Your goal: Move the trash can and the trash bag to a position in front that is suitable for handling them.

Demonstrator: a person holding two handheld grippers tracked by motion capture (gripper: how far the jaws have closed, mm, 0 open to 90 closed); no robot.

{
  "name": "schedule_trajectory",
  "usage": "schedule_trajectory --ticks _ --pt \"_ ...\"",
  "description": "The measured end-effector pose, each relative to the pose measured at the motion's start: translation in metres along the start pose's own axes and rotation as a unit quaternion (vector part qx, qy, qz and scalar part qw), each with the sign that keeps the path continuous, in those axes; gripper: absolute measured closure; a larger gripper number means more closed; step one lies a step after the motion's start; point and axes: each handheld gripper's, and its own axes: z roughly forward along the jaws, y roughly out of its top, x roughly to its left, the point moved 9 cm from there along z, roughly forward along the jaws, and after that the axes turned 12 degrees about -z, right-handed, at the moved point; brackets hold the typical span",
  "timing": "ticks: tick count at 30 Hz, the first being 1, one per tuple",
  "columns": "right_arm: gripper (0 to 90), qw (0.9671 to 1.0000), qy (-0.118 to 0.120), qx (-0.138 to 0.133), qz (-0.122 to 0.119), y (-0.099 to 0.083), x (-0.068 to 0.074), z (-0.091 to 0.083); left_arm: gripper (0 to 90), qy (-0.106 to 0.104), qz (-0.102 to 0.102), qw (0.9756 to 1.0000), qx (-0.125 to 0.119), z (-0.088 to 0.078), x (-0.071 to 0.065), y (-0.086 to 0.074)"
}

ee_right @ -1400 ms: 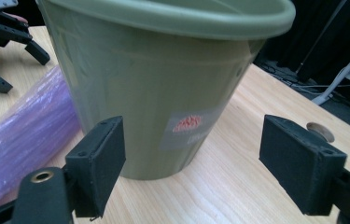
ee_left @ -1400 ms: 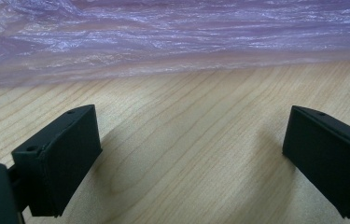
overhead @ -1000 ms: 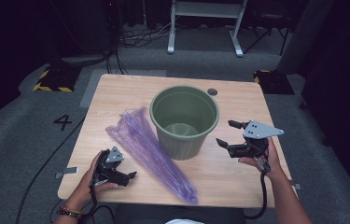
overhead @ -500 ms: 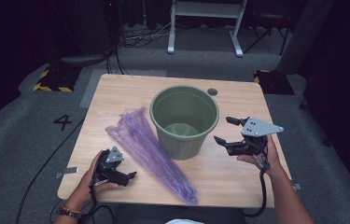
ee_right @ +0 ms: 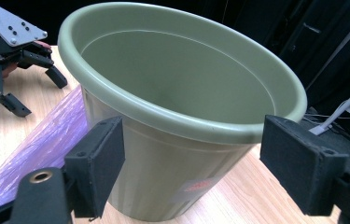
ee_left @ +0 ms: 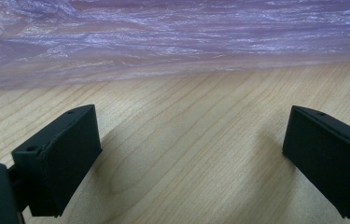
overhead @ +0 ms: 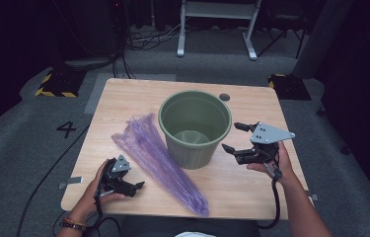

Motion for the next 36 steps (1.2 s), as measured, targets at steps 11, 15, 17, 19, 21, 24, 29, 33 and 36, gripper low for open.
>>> schedule_trajectory --ticks 11,15,17,19,21,24,29,33,36 --pt "22.1 0.9998 0.012 -0.003 -0.015 0.012 0.007 0.006 4.0 0.000 0.000 1.0000 0.000 0.000 0.000 0.000" --pt "22.8 0.9993 0.019 0.008 -0.032 0.015 0.011 0.013 4.0 0.000 0.000 1.0000 0.000 0.000 0.000 0.000" --pt "23.1 0.9991 0.023 0.007 -0.034 0.017 0.012 0.015 4.0 0.000 0.000 1.0000 0.000 0.000 0.000 0.000" --pt "23.6 0.9989 0.030 0.009 -0.034 0.017 0.014 0.019 4.0 0.000 0.000 1.0000 0.000 0.000 0.000 0.000" --pt "23.8 0.9987 0.034 0.012 -0.037 0.018 0.015 0.022 4.0 0.000 -0.001 1.0000 0.000 0.000 0.000 0.000" --pt "25.3 0.9978 0.049 0.010 -0.043 0.021 0.018 0.025 4.0 0.000 0.000 1.0000 0.000 0.000 0.000 0.000" --pt "35.3 0.9953 0.081 0.007 -0.051 0.027 0.024 0.030 4.0 0.000 0.000 1.0000 0.000 0.000 0.000 0.000" --pt "51.2 0.9892 0.112 0.028 -0.090 0.031 0.036 0.040 4.0 0.000 0.001 1.0000 0.000 0.000 0.000 0.000" --pt "59.1 0.9858 0.128 0.038 -0.102 0.032 0.040 0.047 4.0 0.000 0.001 1.0000 0.000 0.000 0.000 0.000"
